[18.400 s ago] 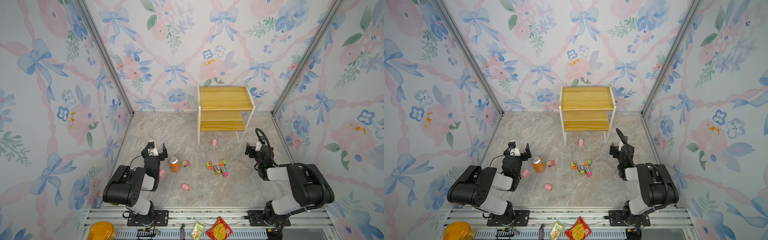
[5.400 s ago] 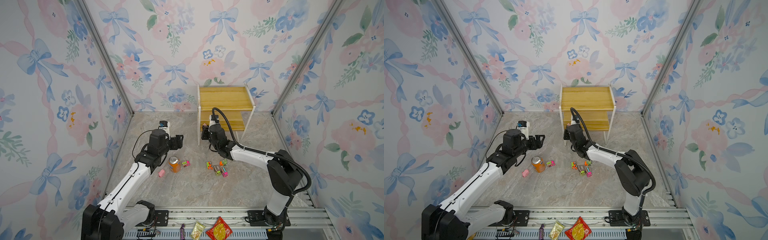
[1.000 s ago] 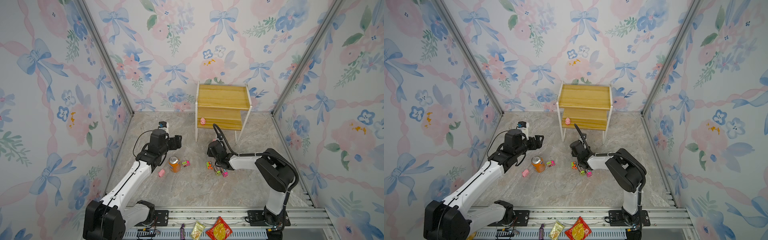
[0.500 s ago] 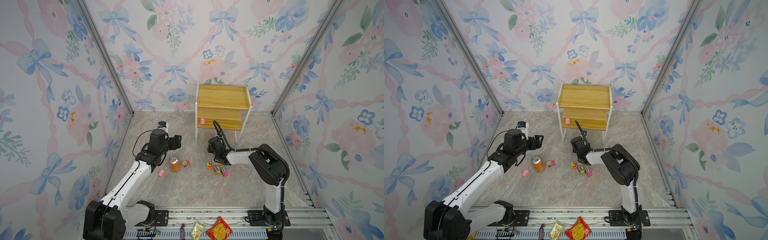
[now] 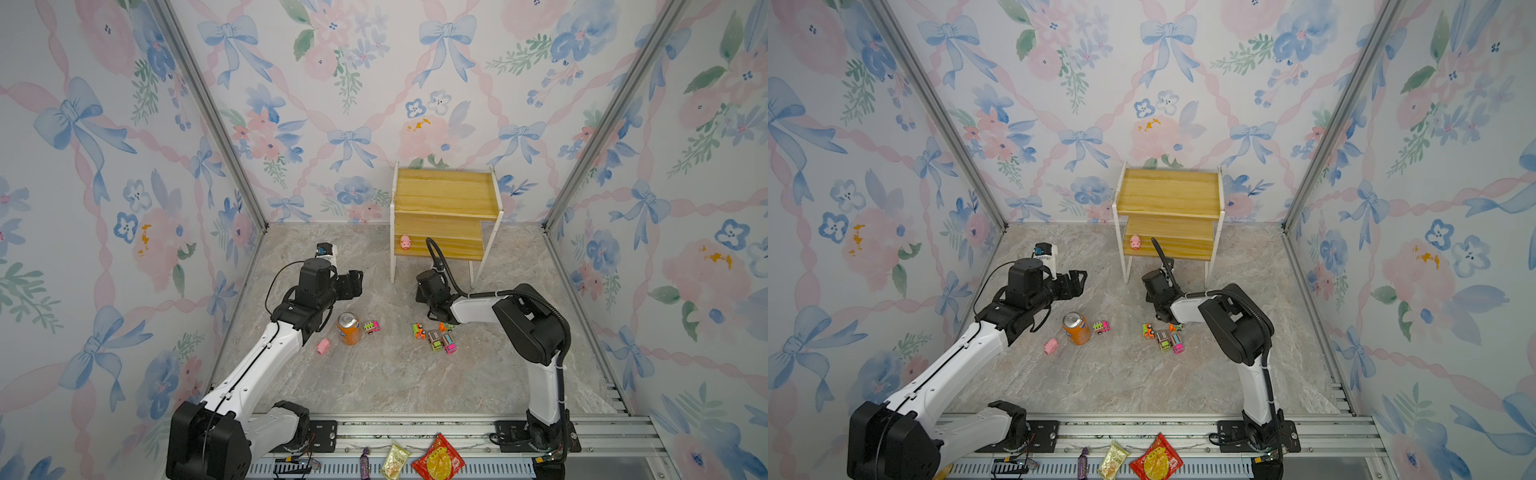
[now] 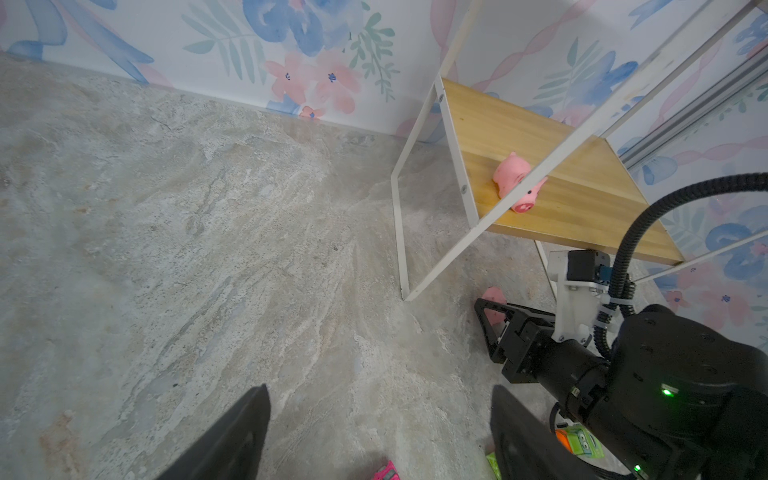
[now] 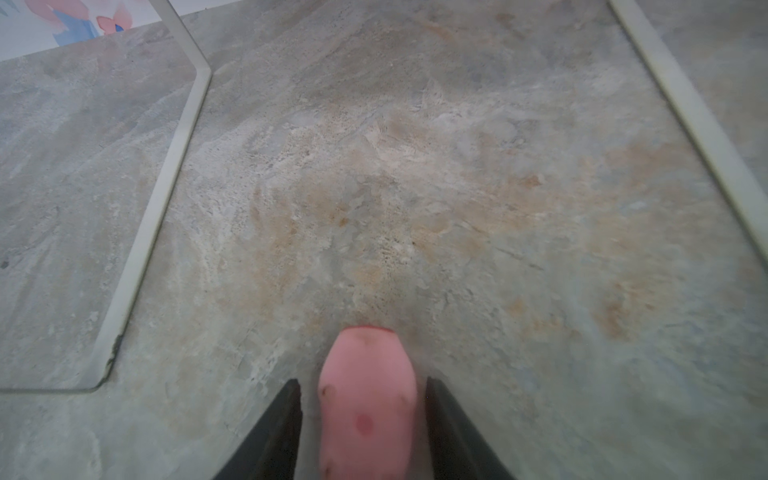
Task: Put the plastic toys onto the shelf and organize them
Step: 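Lower the right gripper and close it on the second pink pig, then lift the pig with the right gripper and carry it toward the toy trucks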
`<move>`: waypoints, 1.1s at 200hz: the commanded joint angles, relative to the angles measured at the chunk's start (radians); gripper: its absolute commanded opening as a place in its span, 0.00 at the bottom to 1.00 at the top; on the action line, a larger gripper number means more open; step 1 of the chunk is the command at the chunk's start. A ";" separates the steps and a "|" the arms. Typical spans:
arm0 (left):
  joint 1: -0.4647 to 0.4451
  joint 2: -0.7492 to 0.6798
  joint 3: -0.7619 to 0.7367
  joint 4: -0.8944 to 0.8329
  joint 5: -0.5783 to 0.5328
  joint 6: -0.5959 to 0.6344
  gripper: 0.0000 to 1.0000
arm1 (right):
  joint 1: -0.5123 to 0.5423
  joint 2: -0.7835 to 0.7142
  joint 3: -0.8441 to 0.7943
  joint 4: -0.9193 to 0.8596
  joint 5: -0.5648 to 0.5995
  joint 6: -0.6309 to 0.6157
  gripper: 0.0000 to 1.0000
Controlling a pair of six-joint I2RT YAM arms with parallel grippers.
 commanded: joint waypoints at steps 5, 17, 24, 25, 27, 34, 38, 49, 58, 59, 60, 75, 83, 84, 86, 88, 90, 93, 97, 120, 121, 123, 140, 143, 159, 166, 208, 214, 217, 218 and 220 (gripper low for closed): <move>0.007 -0.019 -0.014 0.009 0.017 0.000 0.84 | -0.019 0.018 0.048 -0.026 -0.006 -0.006 0.42; 0.007 -0.023 -0.014 0.008 0.017 -0.001 0.84 | -0.019 0.018 0.048 -0.025 -0.006 -0.005 0.38; 0.006 -0.024 -0.014 0.008 0.016 -0.001 0.84 | -0.018 0.016 0.044 -0.021 -0.005 -0.005 0.35; 0.006 -0.024 -0.014 0.008 0.017 -0.001 0.84 | -0.017 0.016 0.044 -0.021 -0.005 -0.004 0.35; 0.007 -0.024 -0.014 0.008 0.017 -0.001 0.84 | -0.017 0.015 0.042 -0.017 -0.005 -0.004 0.34; 0.007 -0.026 -0.014 0.008 0.017 0.000 0.84 | -0.016 0.010 0.029 0.001 -0.005 -0.008 0.32; 0.007 -0.025 -0.015 0.008 0.017 0.000 0.84 | -0.015 0.006 0.020 0.015 -0.005 -0.010 0.31; 0.007 -0.026 -0.015 0.008 0.015 0.001 0.84 | -0.010 -0.011 -0.014 0.058 -0.004 -0.018 0.27; 0.007 -0.026 -0.015 0.008 0.015 0.000 0.84 | -0.006 -0.028 -0.042 0.084 -0.005 -0.024 0.25; 0.007 -0.026 -0.015 0.008 0.014 0.001 0.84 | -0.006 -0.030 -0.045 0.088 -0.006 -0.025 0.24; 0.007 -0.027 -0.015 0.008 0.014 0.001 0.84 | -0.005 -0.032 -0.048 0.090 -0.006 -0.025 0.24; 0.006 -0.026 -0.015 0.008 0.015 0.001 0.84 | -0.002 -0.068 -0.084 0.100 -0.018 -0.030 0.20; 0.007 -0.025 -0.015 0.008 0.015 0.001 0.84 | 0.001 -0.096 -0.107 0.108 -0.029 -0.035 0.19; 0.006 -0.025 -0.015 0.008 0.015 0.001 0.84 | 0.002 -0.100 -0.111 0.108 -0.031 -0.037 0.19; 0.007 -0.026 -0.015 0.008 0.016 0.001 0.84 | 0.003 -0.106 -0.117 0.111 -0.033 -0.039 0.18; 0.006 -0.025 -0.015 0.008 0.015 0.001 0.84 | 0.004 -0.115 -0.123 0.110 -0.036 -0.042 0.18; 0.007 -0.025 -0.015 0.008 0.015 0.001 0.84 | 0.004 -0.122 -0.129 0.112 -0.038 -0.044 0.18; 0.007 -0.024 -0.015 0.008 0.015 0.001 0.84 | 0.005 -0.136 -0.138 0.110 -0.040 -0.046 0.17; 0.006 -0.026 -0.015 0.008 0.015 0.001 0.84 | 0.007 -0.153 -0.150 0.107 -0.046 -0.048 0.17; 0.007 -0.026 -0.015 0.008 0.017 0.000 0.84 | 0.008 -0.250 -0.208 0.055 -0.093 -0.057 0.12; 0.007 -0.026 -0.015 0.008 0.016 -0.001 0.84 | 0.008 -0.253 -0.210 0.053 -0.096 -0.058 0.12; 0.007 -0.024 -0.015 0.008 0.017 -0.001 0.84 | 0.009 -0.261 -0.214 0.048 -0.105 -0.060 0.12; 0.007 -0.023 -0.015 0.008 0.017 -0.001 0.84 | 0.009 -0.330 -0.241 -0.014 -0.178 -0.065 0.12; 0.007 -0.024 -0.015 0.008 0.017 -0.001 0.84 | 0.009 -0.341 -0.245 -0.025 -0.188 -0.065 0.12; 0.005 -0.024 -0.015 0.008 0.018 -0.001 0.84 | 0.014 -0.402 -0.262 -0.119 -0.243 -0.065 0.13; 0.006 -0.024 -0.015 0.008 0.018 -0.001 0.84 | 0.016 -0.457 -0.268 -0.170 -0.256 -0.071 0.13; 0.003 -0.020 -0.014 0.008 0.029 -0.004 0.84 | 0.021 -0.730 -0.411 -0.398 -0.256 -0.041 0.15; 0.002 -0.020 -0.014 0.008 0.032 -0.003 0.84 | 0.021 -0.778 -0.435 -0.432 -0.245 -0.032 0.15; 0.002 -0.019 -0.013 0.008 0.032 -0.004 0.84 | 0.021 -0.799 -0.446 -0.441 -0.242 -0.028 0.16; 0.002 -0.019 -0.013 0.008 0.033 -0.004 0.84 | 0.020 -0.806 -0.449 -0.446 -0.241 -0.027 0.16; 0.001 -0.019 -0.012 0.008 0.033 -0.004 0.84 | 0.020 -0.819 -0.455 -0.460 -0.240 -0.023 0.16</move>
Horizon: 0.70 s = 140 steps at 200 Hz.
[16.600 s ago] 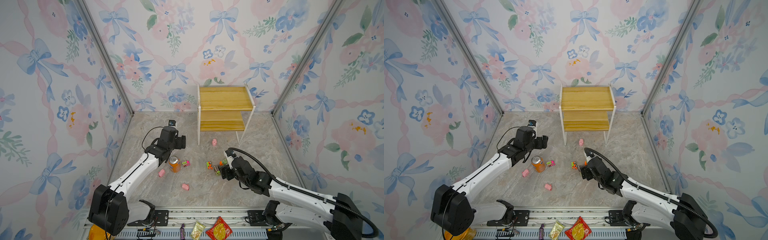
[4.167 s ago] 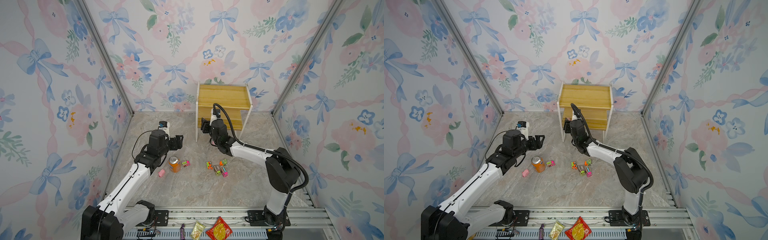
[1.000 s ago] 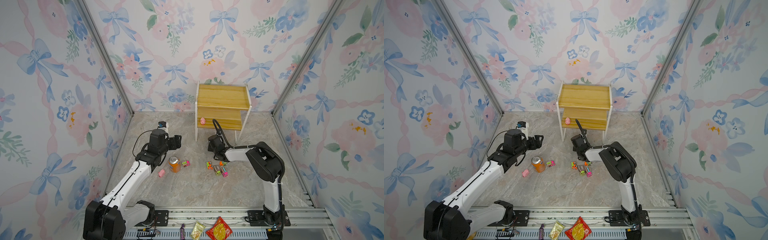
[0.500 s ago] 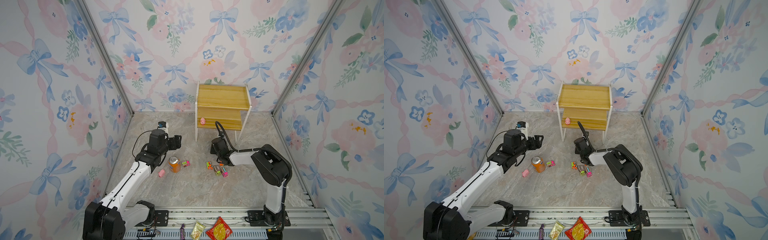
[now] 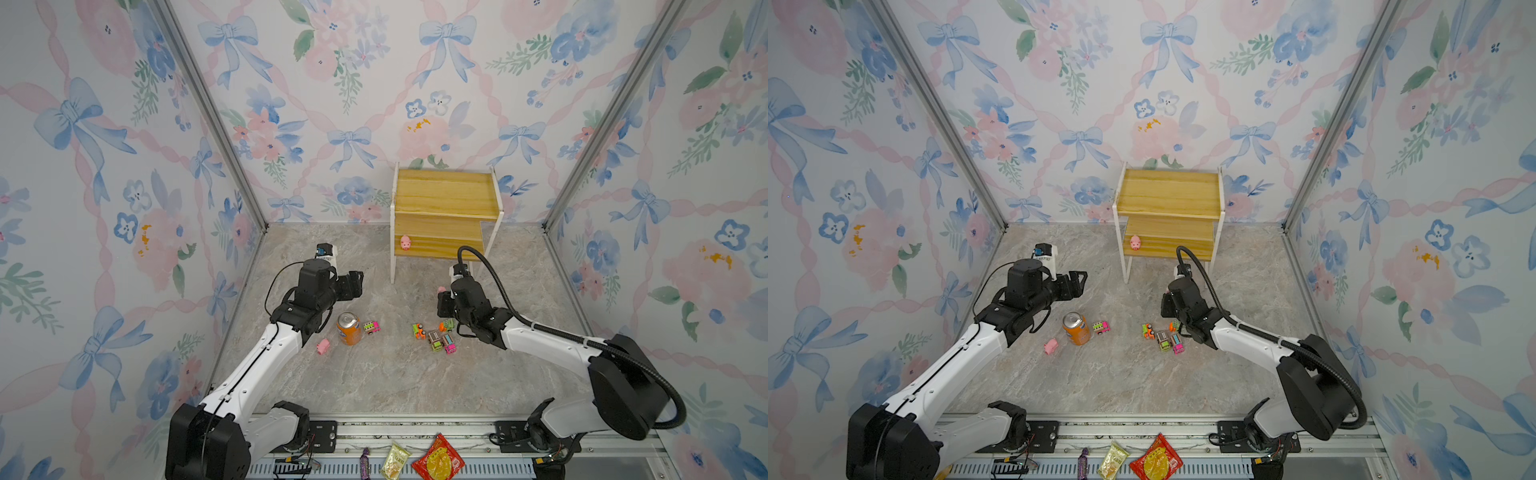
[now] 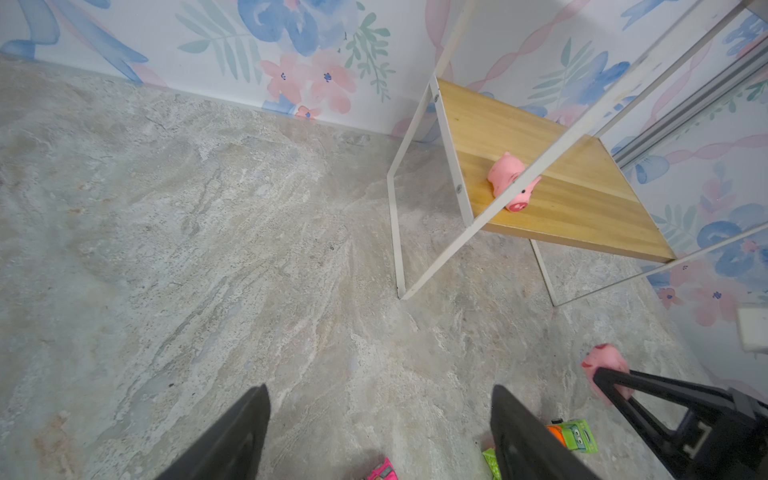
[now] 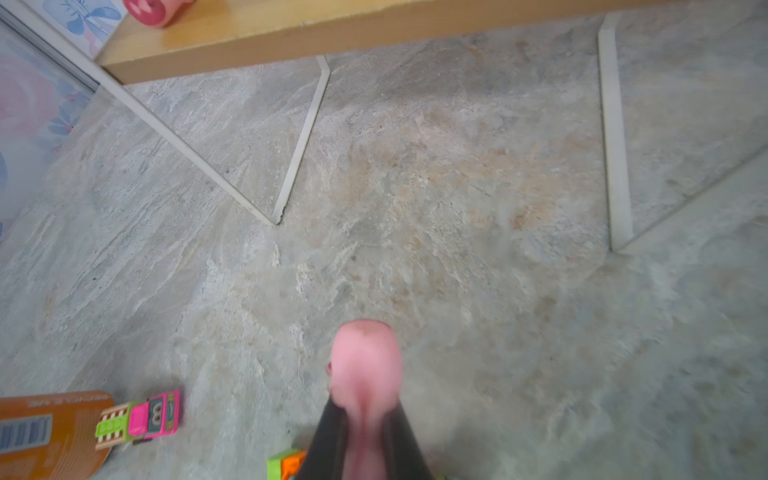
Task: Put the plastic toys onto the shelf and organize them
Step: 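Lift the pig with the right gripper and carry it toward the toy trucks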
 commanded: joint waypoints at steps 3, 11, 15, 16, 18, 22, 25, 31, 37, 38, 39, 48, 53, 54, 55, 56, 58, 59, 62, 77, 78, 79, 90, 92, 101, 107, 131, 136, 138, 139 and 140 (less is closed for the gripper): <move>0.001 -0.010 -0.008 0.008 0.020 -0.003 0.84 | 0.005 -0.153 -0.092 -0.221 0.012 0.035 0.16; -0.001 -0.009 -0.008 0.009 0.021 -0.004 0.84 | 0.001 -0.196 -0.113 -0.258 0.011 0.040 0.17; -0.002 -0.009 -0.008 0.008 0.022 -0.004 0.84 | 0.001 -0.214 -0.121 -0.274 0.009 0.044 0.17; -0.003 -0.009 -0.008 0.008 0.023 -0.004 0.84 | 0.000 -0.218 -0.123 -0.278 0.009 0.046 0.17; -0.003 -0.009 -0.008 0.008 0.023 -0.005 0.84 | -0.001 -0.225 -0.127 -0.286 0.010 0.047 0.17; -0.004 -0.008 -0.008 0.008 0.025 -0.006 0.84 | -0.002 -0.235 -0.135 -0.303 0.013 0.054 0.17; -0.005 -0.007 -0.008 0.008 0.026 -0.006 0.84 | -0.002 -0.242 -0.139 -0.314 0.015 0.056 0.17; -0.009 -0.007 -0.008 0.008 0.027 -0.006 0.84 | -0.005 -0.252 -0.153 -0.325 0.014 0.060 0.17; -0.012 -0.007 -0.008 0.008 0.025 -0.005 0.84 | -0.008 -0.254 -0.165 -0.334 0.012 0.063 0.17; -0.013 -0.006 -0.007 0.007 0.025 -0.006 0.84 | -0.008 -0.254 -0.165 -0.336 0.012 0.063 0.17; -0.014 -0.006 -0.007 0.008 0.025 -0.006 0.84 | -0.008 -0.253 -0.166 -0.337 0.012 0.064 0.17; -0.017 -0.009 -0.008 0.008 0.026 -0.005 0.84 | -0.014 -0.249 -0.178 -0.344 0.019 0.067 0.17; -0.020 -0.008 -0.008 0.008 0.026 -0.004 0.84 | -0.018 -0.244 -0.187 -0.341 0.022 0.069 0.17; -0.020 -0.009 -0.008 0.008 0.026 -0.004 0.84 | -0.019 -0.242 -0.189 -0.341 0.023 0.069 0.17; -0.021 -0.009 -0.008 0.008 0.025 -0.004 0.84 | -0.020 -0.241 -0.190 -0.340 0.025 0.070 0.17; -0.022 -0.009 -0.008 0.008 0.025 -0.004 0.84 | -0.022 -0.241 -0.193 -0.339 0.025 0.071 0.17; -0.023 -0.009 -0.008 0.008 0.024 -0.004 0.84 | -0.025 -0.239 -0.194 -0.338 0.026 0.073 0.17; -0.023 -0.008 -0.008 0.008 0.024 -0.004 0.84 | -0.025 -0.238 -0.195 -0.337 0.026 0.074 0.17; -0.025 -0.010 -0.008 0.007 0.024 -0.004 0.84 | -0.033 -0.233 -0.200 -0.333 0.024 0.077 0.17; -0.033 -0.009 -0.008 0.008 0.018 -0.002 0.84 | -0.057 -0.205 -0.210 -0.310 0.006 0.083 0.17; -0.034 -0.009 -0.009 0.008 0.018 -0.002 0.84 | -0.059 -0.203 -0.210 -0.308 0.005 0.083 0.17; -0.034 -0.008 -0.010 0.008 0.018 -0.002 0.84 | -0.059 -0.201 -0.210 -0.308 0.005 0.083 0.17; -0.038 -0.007 -0.009 0.008 0.016 -0.002 0.84 | -0.072 -0.168 -0.204 -0.301 -0.002 0.083 0.17; -0.039 -0.007 -0.009 0.008 0.016 -0.001 0.84 | -0.072 -0.163 -0.203 -0.298 -0.005 0.082 0.17; -0.041 -0.006 -0.009 0.008 0.014 -0.001 0.84 | -0.074 -0.137 -0.193 -0.294 -0.008 0.077 0.17; -0.042 -0.004 -0.010 0.007 0.014 -0.001 0.84 | -0.076 -0.123 -0.188 -0.290 -0.009 0.073 0.17; -0.042 -0.001 -0.008 0.008 0.016 0.000 0.84 | -0.096 -0.059 -0.179 -0.268 -0.018 0.059 0.19; -0.043 -0.001 -0.008 0.008 0.017 -0.001 0.84 | -0.103 -0.049 -0.180 -0.263 -0.025 0.056 0.19; -0.043 0.000 -0.008 0.008 0.017 -0.001 0.84 | -0.105 -0.045 -0.179 -0.260 -0.027 0.056 0.19; -0.042 0.000 -0.008 0.008 0.016 -0.001 0.84 | -0.106 -0.043 -0.179 -0.260 -0.027 0.056 0.19; -0.042 -0.001 -0.008 0.008 0.015 -0.001 0.84 | -0.107 -0.041 -0.179 -0.259 -0.028 0.055 0.19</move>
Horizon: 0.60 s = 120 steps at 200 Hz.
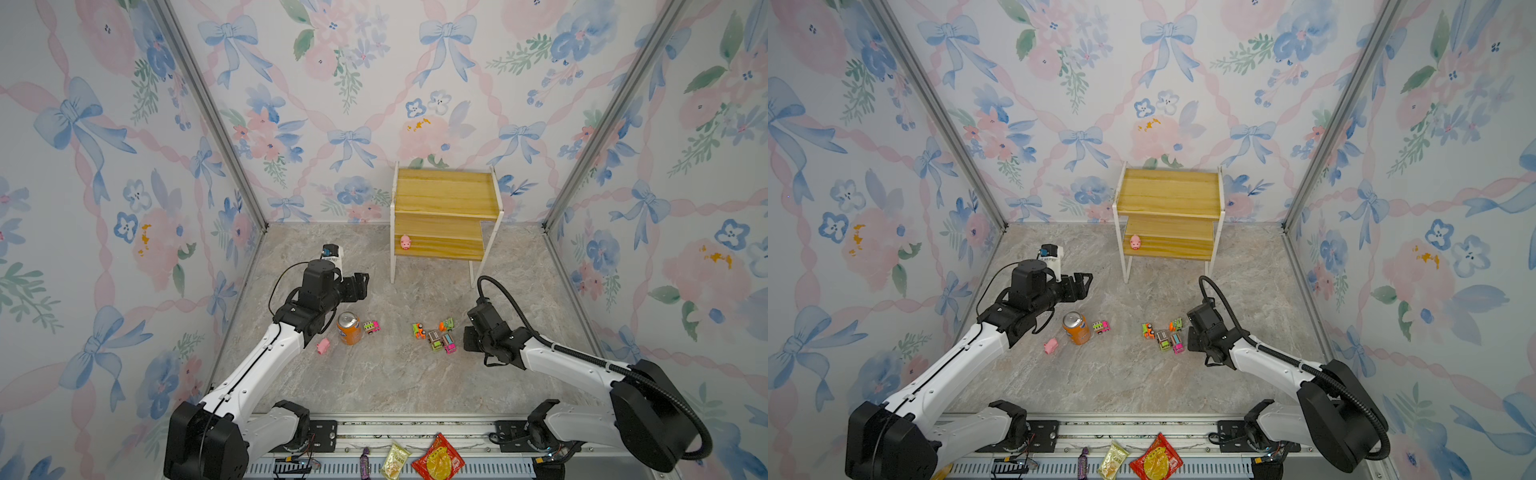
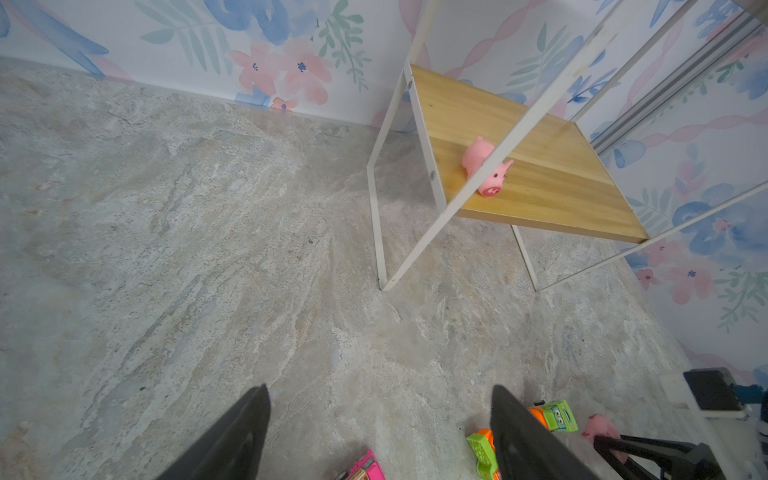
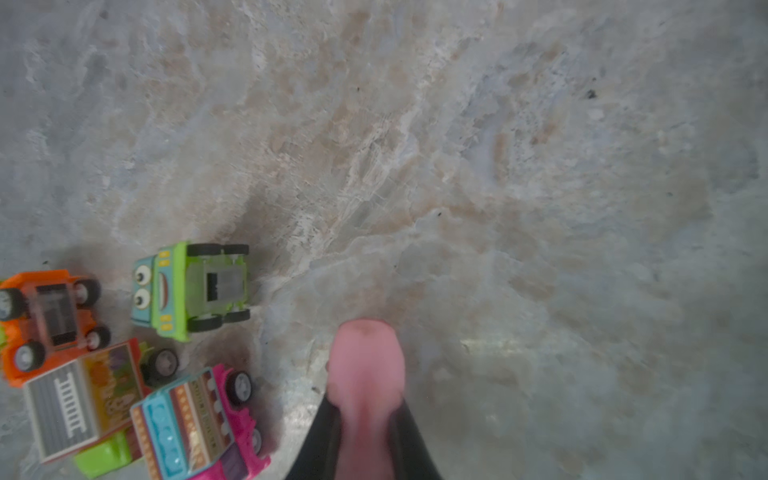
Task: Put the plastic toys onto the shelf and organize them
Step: 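Lift the pig with the right gripper and carry it toward the toy trucks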
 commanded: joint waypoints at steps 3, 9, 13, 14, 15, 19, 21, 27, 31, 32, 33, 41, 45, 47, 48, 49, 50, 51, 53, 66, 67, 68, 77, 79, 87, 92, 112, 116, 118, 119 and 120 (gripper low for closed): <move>-0.004 -0.001 -0.008 0.008 0.003 0.000 0.84 | -0.035 0.049 0.019 0.019 -0.020 -0.010 0.19; -0.004 0.000 -0.008 0.007 0.002 0.001 0.84 | -0.041 0.053 0.021 0.020 -0.024 -0.012 0.20; -0.004 0.001 -0.008 0.009 0.001 0.001 0.84 | -0.046 0.054 0.020 0.021 -0.025 -0.014 0.22; -0.004 0.000 -0.008 0.009 0.000 0.001 0.84 | -0.047 0.054 0.021 0.021 -0.025 -0.015 0.22; -0.005 0.001 -0.008 0.008 0.000 0.001 0.84 | -0.047 0.054 0.022 0.022 -0.027 -0.015 0.23; -0.004 0.001 -0.008 0.008 -0.001 0.001 0.84 | -0.050 0.052 0.023 0.022 -0.027 -0.017 0.25; -0.004 0.000 -0.008 0.008 -0.001 0.001 0.84 | -0.051 0.051 0.024 0.023 -0.027 -0.017 0.26; -0.004 -0.002 -0.008 0.008 -0.001 0.001 0.84 | -0.056 0.047 0.025 0.021 -0.027 -0.020 0.30; -0.004 -0.001 -0.008 0.008 -0.001 0.002 0.84 | -0.058 0.042 0.026 0.019 -0.028 -0.020 0.32; -0.004 -0.002 -0.008 0.008 0.000 0.001 0.84 | -0.059 0.041 0.026 0.019 -0.027 -0.021 0.32; -0.004 0.000 -0.008 0.008 -0.001 0.002 0.84 | -0.059 0.041 0.027 0.018 -0.027 -0.022 0.33; -0.004 -0.002 -0.008 0.008 -0.001 0.002 0.84 | -0.064 0.034 0.030 0.015 -0.027 -0.026 0.36; -0.004 -0.001 -0.008 0.008 -0.001 0.002 0.84 | -0.067 0.030 0.031 0.013 -0.026 -0.029 0.37; -0.004 -0.001 -0.008 0.008 -0.001 0.002 0.84 | -0.068 0.028 0.032 0.012 -0.026 -0.030 0.37; -0.004 -0.001 -0.008 0.008 -0.001 0.002 0.84 | -0.068 0.027 0.033 0.011 -0.027 -0.031 0.37; -0.004 0.000 -0.008 0.008 -0.001 0.002 0.84 | -0.069 0.026 0.033 0.011 -0.028 -0.033 0.38; -0.004 0.000 -0.008 0.008 -0.001 0.001 0.84 | -0.069 0.025 0.032 0.011 -0.027 -0.034 0.38; -0.004 0.000 -0.008 0.008 0.000 0.001 0.84 | -0.069 0.024 0.033 0.011 -0.027 -0.034 0.38; -0.005 -0.002 -0.008 0.009 0.000 0.001 0.84 | -0.070 0.023 0.034 0.010 -0.028 -0.035 0.38; -0.004 0.001 -0.008 0.008 0.002 0.001 0.84 | -0.076 0.014 0.036 0.018 -0.036 -0.043 0.40; -0.004 0.000 -0.008 0.008 0.002 0.001 0.84 | -0.076 0.013 0.037 0.018 -0.036 -0.044 0.40; -0.004 0.000 -0.008 0.008 0.002 0.001 0.84 | -0.077 0.013 0.037 0.019 -0.037 -0.045 0.40; -0.004 0.000 -0.008 0.008 0.004 0.001 0.85 | -0.078 0.007 0.042 0.020 -0.040 -0.047 0.41; -0.004 0.000 -0.008 0.008 0.004 0.001 0.84 | -0.077 0.007 0.043 0.021 -0.041 -0.048 0.41; -0.004 -0.001 -0.008 0.007 0.003 0.001 0.84 | -0.079 0.002 0.048 0.027 -0.048 -0.051 0.42; -0.004 -0.001 -0.008 0.008 0.004 0.001 0.84 | -0.080 -0.001 0.049 0.032 -0.053 -0.053 0.42; -0.005 -0.003 -0.008 0.008 0.002 0.001 0.85 | -0.081 -0.003 0.064 0.052 -0.083 -0.052 0.43; -0.004 -0.003 -0.008 0.008 0.002 0.001 0.84 | -0.081 -0.002 0.068 0.055 -0.089 -0.051 0.43; -0.004 -0.003 -0.008 0.008 0.002 0.001 0.84 | -0.081 -0.002 0.069 0.055 -0.092 -0.051 0.43; -0.004 -0.003 -0.008 0.008 0.002 0.002 0.84 | -0.081 -0.001 0.070 0.056 -0.093 -0.052 0.43; -0.004 -0.003 -0.008 0.008 0.002 0.001 0.84 | -0.081 0.000 0.072 0.056 -0.095 -0.051 0.43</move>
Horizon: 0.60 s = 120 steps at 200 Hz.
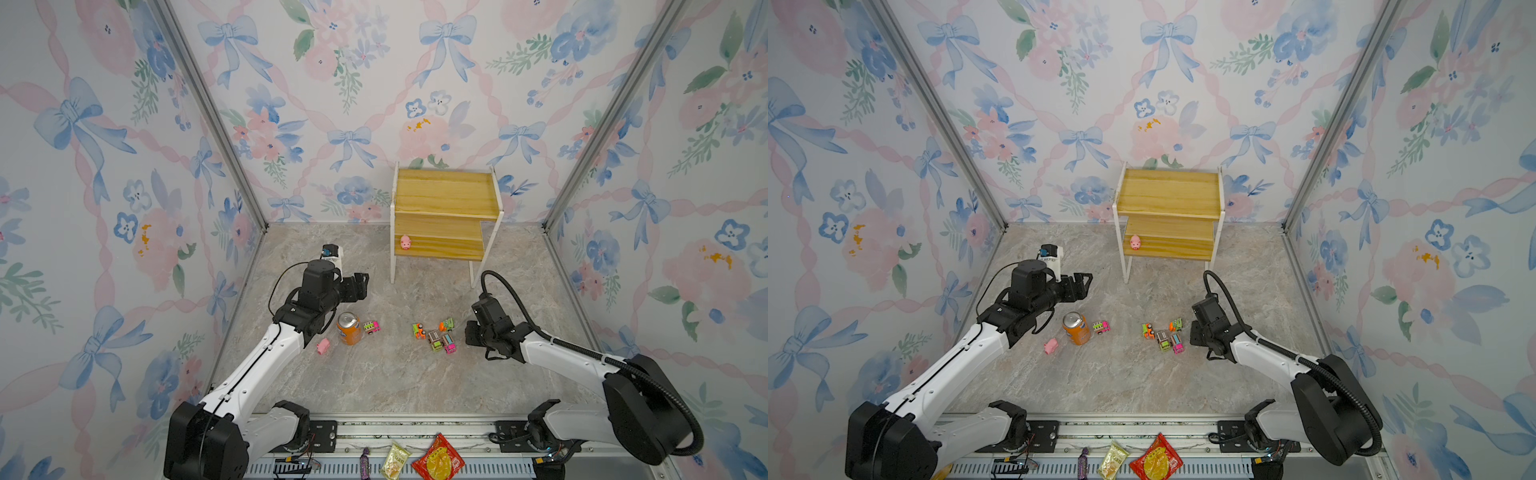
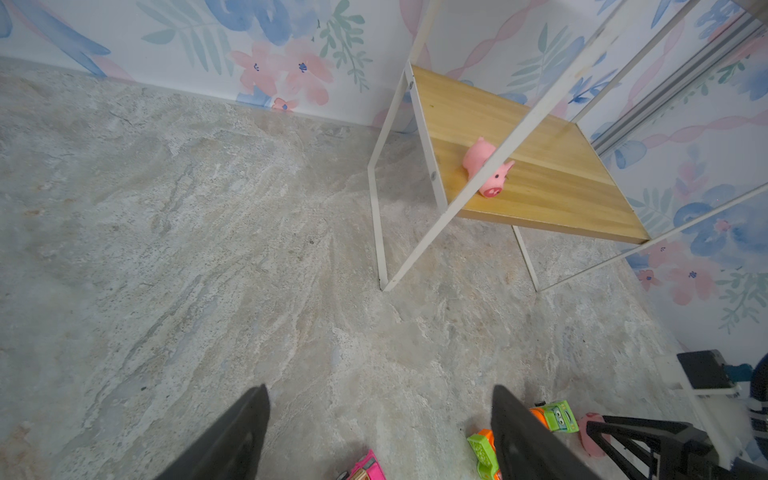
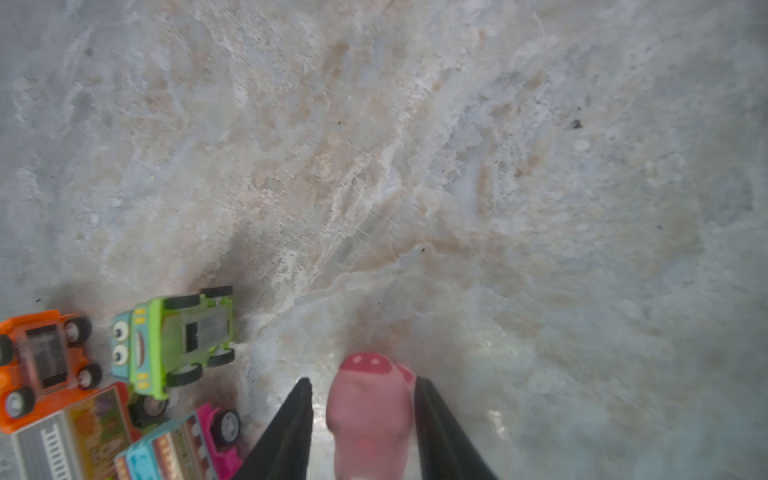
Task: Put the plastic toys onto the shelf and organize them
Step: 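Lift the pig with the right gripper and carry it toward the toy trucks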
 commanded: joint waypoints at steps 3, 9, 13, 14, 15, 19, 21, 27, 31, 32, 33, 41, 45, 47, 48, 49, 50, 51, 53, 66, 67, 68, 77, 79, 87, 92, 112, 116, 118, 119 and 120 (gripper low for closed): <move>-0.004 -0.004 -0.008 0.008 0.002 0.001 0.84 | -0.010 -0.012 0.043 0.026 -0.046 -0.010 0.43; -0.004 -0.002 -0.008 0.008 0.002 0.001 0.85 | -0.010 -0.009 0.048 0.027 -0.051 -0.009 0.43; -0.004 -0.003 -0.008 0.008 0.003 0.001 0.85 | -0.010 -0.007 0.052 0.028 -0.057 -0.008 0.43; -0.004 -0.003 -0.008 0.008 0.002 0.001 0.85 | -0.010 -0.007 0.053 0.029 -0.058 -0.007 0.43; -0.004 -0.002 -0.008 0.008 0.003 0.001 0.85 | -0.010 -0.007 0.053 0.029 -0.059 -0.007 0.43; -0.004 -0.001 -0.008 0.008 0.002 0.001 0.85 | -0.010 -0.006 0.055 0.031 -0.064 -0.007 0.43; -0.004 -0.002 -0.008 0.008 0.002 0.001 0.85 | -0.010 -0.006 0.057 0.033 -0.066 -0.007 0.43; -0.004 -0.001 -0.008 0.007 0.002 0.001 0.85 | -0.008 -0.005 0.059 0.036 -0.072 -0.005 0.43; -0.005 -0.001 -0.008 0.008 0.002 0.001 0.85 | -0.009 -0.004 0.059 0.036 -0.076 -0.004 0.43; -0.005 -0.002 -0.008 0.008 0.002 0.001 0.85 | -0.008 -0.004 0.060 0.036 -0.077 -0.003 0.43; -0.004 -0.002 -0.008 0.008 0.003 0.001 0.85 | -0.008 -0.004 0.059 0.037 -0.079 -0.002 0.44; -0.004 -0.001 -0.008 0.008 0.002 0.001 0.85 | -0.007 -0.002 0.062 0.040 -0.086 -0.001 0.44; -0.004 0.000 -0.008 0.008 0.002 0.001 0.85 | -0.006 -0.002 0.065 0.035 -0.084 0.000 0.43; -0.004 0.001 -0.008 0.008 0.002 0.001 0.85 | -0.005 -0.002 0.066 0.032 -0.082 0.000 0.43; -0.004 0.001 -0.008 0.007 0.003 0.001 0.85 | -0.004 -0.002 0.067 0.030 -0.081 0.000 0.43; -0.004 0.001 -0.008 0.008 0.002 0.001 0.85 | -0.004 -0.003 0.067 0.029 -0.079 -0.001 0.43; -0.004 0.000 -0.008 0.008 0.002 0.001 0.85 | -0.003 -0.004 0.067 0.026 -0.076 -0.001 0.43; -0.004 0.000 -0.008 0.008 0.002 0.001 0.85 | -0.002 -0.005 0.068 0.024 -0.074 0.000 0.43; -0.004 0.001 -0.008 0.008 0.002 0.001 0.85 | 0.000 -0.007 0.069 0.019 -0.069 0.000 0.43; -0.004 0.002 -0.008 0.008 0.002 0.001 0.85 | 0.012 -0.025 0.072 -0.016 -0.019 -0.008 0.43; -0.004 0.002 -0.008 0.008 0.003 0.001 0.85 | 0.014 -0.028 0.072 -0.020 -0.014 -0.009 0.43; -0.004 0.002 -0.008 0.008 0.004 0.001 0.85 | 0.016 -0.030 0.072 -0.022 -0.009 -0.011 0.43; -0.005 0.003 -0.008 0.008 0.004 -0.001 0.85 | 0.033 -0.047 0.073 -0.046 0.035 -0.021 0.43; -0.004 0.003 -0.008 0.008 0.004 0.000 0.85 | 0.037 -0.051 0.073 -0.050 0.042 -0.025 0.43; -0.004 0.006 -0.007 0.008 0.005 -0.001 0.85 | 0.049 -0.061 0.074 -0.071 0.066 -0.033 0.43; -0.004 0.007 -0.007 0.008 0.006 -0.001 0.85 | 0.056 -0.065 0.077 -0.085 0.081 -0.037 0.43; -0.004 0.012 -0.007 0.008 0.009 -0.001 0.85 | 0.099 -0.064 0.094 -0.142 0.144 -0.045 0.41; -0.004 0.011 -0.007 0.009 0.008 -0.002 0.85 | 0.110 -0.060 0.098 -0.148 0.158 -0.045 0.41; -0.004 0.011 -0.007 0.007 0.007 -0.002 0.85 | 0.117 -0.059 0.100 -0.153 0.165 -0.044 0.41; -0.004 0.011 -0.007 0.008 0.008 -0.002 0.85 | 0.119 -0.059 0.101 -0.155 0.169 -0.045 0.41; -0.004 0.010 -0.007 0.008 0.008 -0.001 0.85 | 0.122 -0.057 0.101 -0.158 0.172 -0.045 0.41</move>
